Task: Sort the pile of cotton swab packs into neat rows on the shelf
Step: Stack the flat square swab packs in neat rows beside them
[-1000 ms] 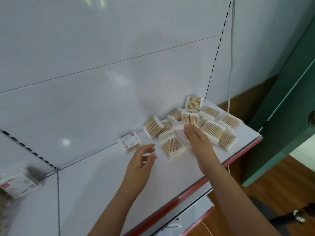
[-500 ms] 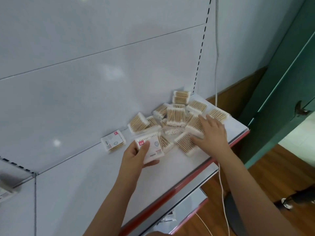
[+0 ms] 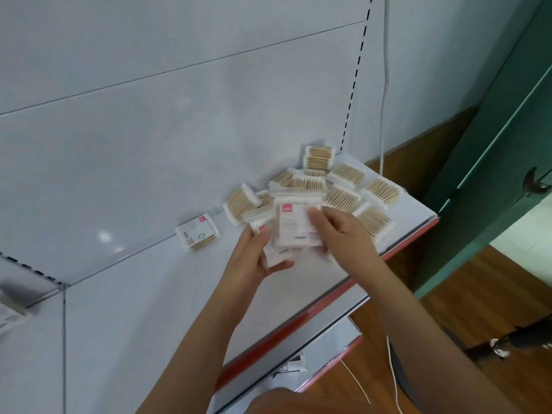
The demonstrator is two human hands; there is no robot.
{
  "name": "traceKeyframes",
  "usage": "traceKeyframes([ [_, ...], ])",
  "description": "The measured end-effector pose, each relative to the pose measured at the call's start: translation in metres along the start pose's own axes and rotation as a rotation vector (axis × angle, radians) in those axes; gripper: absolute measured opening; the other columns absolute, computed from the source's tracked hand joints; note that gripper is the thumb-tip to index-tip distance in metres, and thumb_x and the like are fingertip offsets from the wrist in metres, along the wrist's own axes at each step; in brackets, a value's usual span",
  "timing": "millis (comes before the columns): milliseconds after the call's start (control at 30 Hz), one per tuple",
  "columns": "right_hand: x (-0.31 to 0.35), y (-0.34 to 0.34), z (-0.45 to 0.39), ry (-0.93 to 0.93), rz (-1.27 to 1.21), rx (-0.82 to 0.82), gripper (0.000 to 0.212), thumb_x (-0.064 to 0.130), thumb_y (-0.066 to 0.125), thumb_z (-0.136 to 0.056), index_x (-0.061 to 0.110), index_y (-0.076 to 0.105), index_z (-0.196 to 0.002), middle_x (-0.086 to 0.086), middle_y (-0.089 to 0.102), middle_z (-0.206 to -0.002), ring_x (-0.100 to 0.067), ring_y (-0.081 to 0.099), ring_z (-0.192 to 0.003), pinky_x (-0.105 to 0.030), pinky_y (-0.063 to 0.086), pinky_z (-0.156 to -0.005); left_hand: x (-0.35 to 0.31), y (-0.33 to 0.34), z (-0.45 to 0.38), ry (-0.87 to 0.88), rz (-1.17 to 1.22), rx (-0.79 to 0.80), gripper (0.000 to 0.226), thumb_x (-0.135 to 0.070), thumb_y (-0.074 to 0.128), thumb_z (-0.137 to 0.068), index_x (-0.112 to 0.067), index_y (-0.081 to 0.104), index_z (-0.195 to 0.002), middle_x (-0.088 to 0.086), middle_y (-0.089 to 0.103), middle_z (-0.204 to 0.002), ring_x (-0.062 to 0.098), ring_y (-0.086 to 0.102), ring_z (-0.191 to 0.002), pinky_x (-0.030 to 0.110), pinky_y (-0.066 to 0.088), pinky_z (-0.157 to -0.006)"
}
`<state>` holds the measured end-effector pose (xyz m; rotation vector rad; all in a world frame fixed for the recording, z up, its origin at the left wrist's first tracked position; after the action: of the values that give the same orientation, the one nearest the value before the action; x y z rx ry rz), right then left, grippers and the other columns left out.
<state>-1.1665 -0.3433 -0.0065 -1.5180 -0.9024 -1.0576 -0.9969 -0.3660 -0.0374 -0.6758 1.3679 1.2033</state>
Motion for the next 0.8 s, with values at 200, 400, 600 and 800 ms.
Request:
traceKeyframes([
  [200, 0.0, 0.042, 0.007, -0.087, 0.123, 0.075, 0.031, 0.05, 0.043, -0.101, 0.029, 0.062, -0.115, 0.007, 0.062, -0.093, -0.006, 0.059, -0.075, -0.02, 0.046, -0.064, 0.002, -0.014, 0.015, 0.037, -0.093, -0.104, 0.037, -0.022, 0.059, -0.1, -0.024, 0.052, -0.136, -0.001, 0.069, -0.125, 0.021, 0.069, -0.11, 0.038, 0.058, -0.087],
  [400, 0.027, 0.088, 0.022, 0.032, -0.094, 0.384, 0.022, 0.034, 0.041, -0.105, 0.053, 0.052, -0.1, 0.029, 0.06, -0.098, 0.024, 0.051, -0.089, 0.003, 0.037, -0.075, -0.005, -0.055, 0.047, 0.053, -0.109, -0.191, 0.039, -0.017, 0.059, -0.088, -0.023, 0.053, -0.127, -0.001, 0.07, -0.121, 0.022, 0.067, -0.113, 0.04, 0.057, -0.091],
  [600, 0.045, 0.164, 0.038, 0.082, -0.273, 0.62, 0.035, 0.011, 0.066, -0.093, 0.023, 0.061, -0.124, 0.005, 0.073, -0.114, -0.015, 0.067, -0.109, -0.028, 0.054, -0.087, -0.019, -0.124, 0.116, 0.104, -0.323, -0.36, 0.043, -0.023, 0.064, -0.091, -0.031, 0.049, -0.131, -0.009, 0.069, -0.118, 0.014, 0.065, -0.111, 0.033, 0.056, -0.093],
  [800, 0.065, 0.273, 0.052, 0.018, -0.185, 0.635, 0.031, 0.012, 0.077, -0.083, 0.028, 0.065, -0.107, 0.011, 0.074, -0.099, -0.011, 0.069, -0.094, -0.027, 0.056, -0.074, -0.03, -0.222, 0.226, 0.257, -0.803, -0.874, 0.045, -0.026, 0.064, -0.095, -0.031, 0.05, -0.137, -0.014, 0.056, -0.125, 0.001, 0.053, -0.119, 0.022, 0.046, -0.097],
])
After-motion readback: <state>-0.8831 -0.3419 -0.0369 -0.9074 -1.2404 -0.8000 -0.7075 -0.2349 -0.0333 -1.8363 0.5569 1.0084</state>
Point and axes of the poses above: each hand's wrist, its own z-axis away from the middle knuckle, its own y-axis out of the palm, x = y × z, the point moved 5 cm from there along -z, towards the middle knuckle
